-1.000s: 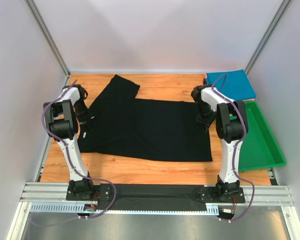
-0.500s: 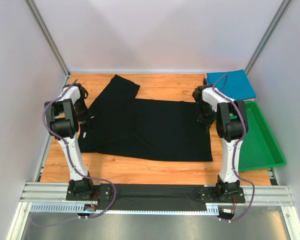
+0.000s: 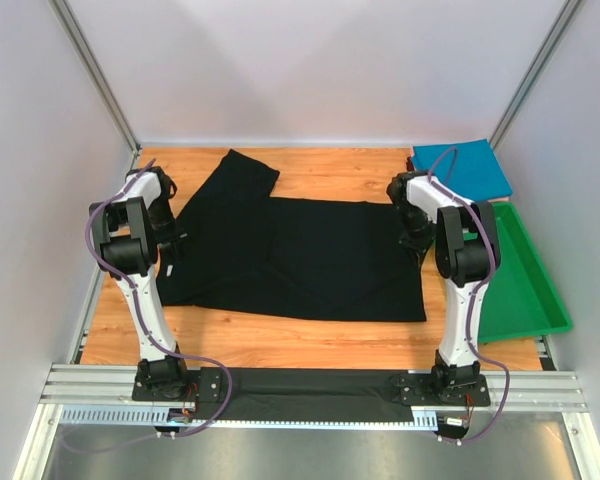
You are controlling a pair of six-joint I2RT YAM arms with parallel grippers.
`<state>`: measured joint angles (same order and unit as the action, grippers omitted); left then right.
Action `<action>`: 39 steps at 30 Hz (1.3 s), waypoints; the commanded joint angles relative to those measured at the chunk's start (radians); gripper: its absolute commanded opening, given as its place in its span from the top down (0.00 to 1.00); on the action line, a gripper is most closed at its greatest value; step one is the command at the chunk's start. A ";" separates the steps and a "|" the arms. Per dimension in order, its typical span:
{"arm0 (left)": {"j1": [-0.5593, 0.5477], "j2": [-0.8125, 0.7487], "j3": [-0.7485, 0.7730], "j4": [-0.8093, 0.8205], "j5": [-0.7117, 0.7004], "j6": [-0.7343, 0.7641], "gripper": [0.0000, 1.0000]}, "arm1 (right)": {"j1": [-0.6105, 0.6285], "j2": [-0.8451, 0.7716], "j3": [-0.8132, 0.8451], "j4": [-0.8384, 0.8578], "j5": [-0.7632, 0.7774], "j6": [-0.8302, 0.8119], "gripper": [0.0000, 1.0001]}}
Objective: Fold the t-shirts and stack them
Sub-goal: Fold the tshirt
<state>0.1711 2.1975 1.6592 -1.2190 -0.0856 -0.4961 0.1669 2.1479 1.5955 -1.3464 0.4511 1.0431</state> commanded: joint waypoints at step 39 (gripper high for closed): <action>-0.062 -0.082 0.130 0.211 0.394 0.166 0.71 | 0.091 -0.273 -0.107 0.194 -0.325 -0.348 0.70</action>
<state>0.1104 2.1296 1.7939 -1.0725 0.2310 -0.3573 0.2470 1.9179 1.5467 -1.1790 0.2153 0.7303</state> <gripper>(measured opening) 0.298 0.299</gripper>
